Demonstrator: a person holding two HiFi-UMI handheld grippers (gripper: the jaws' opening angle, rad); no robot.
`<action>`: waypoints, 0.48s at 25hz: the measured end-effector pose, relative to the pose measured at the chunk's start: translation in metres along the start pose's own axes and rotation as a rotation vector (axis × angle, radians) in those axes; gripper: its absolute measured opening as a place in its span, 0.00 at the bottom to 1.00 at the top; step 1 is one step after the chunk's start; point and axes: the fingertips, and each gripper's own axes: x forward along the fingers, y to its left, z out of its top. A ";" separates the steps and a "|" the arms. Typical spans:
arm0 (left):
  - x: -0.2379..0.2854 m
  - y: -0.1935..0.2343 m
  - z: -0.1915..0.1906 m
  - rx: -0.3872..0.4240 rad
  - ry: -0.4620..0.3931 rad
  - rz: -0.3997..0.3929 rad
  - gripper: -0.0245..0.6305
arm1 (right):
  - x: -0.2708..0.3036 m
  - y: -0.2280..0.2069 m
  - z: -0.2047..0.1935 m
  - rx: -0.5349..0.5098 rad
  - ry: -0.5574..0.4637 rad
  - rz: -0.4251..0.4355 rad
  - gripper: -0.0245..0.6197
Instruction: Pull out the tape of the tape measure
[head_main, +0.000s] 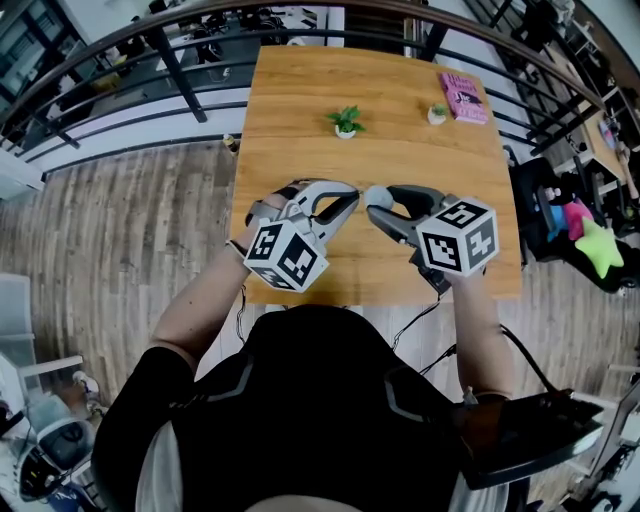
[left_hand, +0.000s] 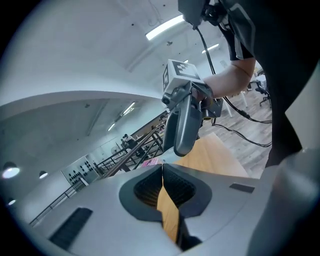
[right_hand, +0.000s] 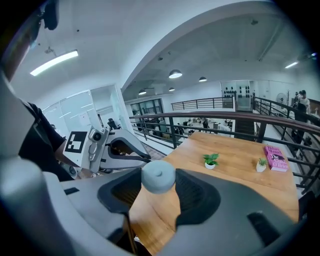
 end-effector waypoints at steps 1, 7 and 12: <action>-0.002 0.001 0.000 -0.028 -0.003 -0.002 0.08 | 0.000 0.001 0.001 0.002 -0.002 0.006 0.38; -0.012 0.008 -0.009 -0.164 -0.007 -0.013 0.08 | 0.002 -0.002 -0.005 -0.023 0.010 0.001 0.38; -0.033 0.025 -0.034 -0.246 0.031 0.021 0.08 | 0.001 -0.006 -0.012 -0.019 0.000 0.002 0.38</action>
